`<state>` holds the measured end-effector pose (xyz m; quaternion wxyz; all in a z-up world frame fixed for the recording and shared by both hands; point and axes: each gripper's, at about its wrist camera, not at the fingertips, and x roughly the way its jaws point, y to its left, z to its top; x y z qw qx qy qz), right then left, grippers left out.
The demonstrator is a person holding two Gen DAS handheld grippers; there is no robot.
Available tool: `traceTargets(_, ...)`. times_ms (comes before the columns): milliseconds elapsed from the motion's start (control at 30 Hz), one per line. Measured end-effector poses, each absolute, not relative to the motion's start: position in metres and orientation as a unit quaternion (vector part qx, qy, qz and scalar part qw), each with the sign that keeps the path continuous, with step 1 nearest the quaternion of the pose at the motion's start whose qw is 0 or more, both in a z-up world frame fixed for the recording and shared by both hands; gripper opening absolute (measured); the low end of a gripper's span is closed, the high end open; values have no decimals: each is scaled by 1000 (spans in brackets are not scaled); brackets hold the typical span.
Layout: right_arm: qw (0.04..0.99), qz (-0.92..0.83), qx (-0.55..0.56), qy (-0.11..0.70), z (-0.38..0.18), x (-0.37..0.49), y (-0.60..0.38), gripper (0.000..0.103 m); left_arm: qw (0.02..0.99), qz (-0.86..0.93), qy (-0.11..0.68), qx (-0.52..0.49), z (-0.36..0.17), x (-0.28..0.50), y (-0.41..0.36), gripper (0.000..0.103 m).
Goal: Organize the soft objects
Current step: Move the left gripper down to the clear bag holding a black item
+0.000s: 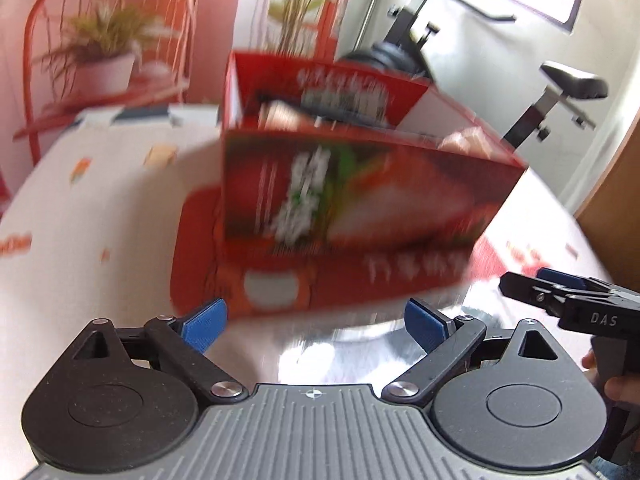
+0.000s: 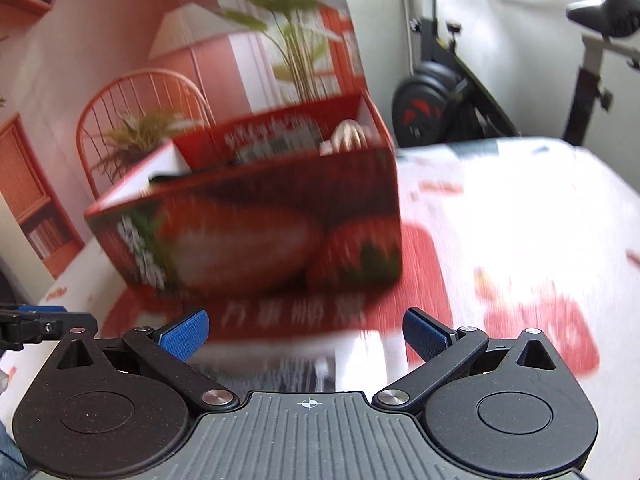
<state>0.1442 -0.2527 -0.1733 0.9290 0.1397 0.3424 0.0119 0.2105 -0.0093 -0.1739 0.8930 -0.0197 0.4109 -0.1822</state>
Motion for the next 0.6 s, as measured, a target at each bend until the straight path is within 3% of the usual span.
traceTargets(267,902,3,147,405,-206,129,-248,103,877,-167,448,-43,-202,202,-1,97)
traceTargets(600,906,-1,123,406,-212,126,-242,103,865,-154,474,-61,-224,196,2,103)
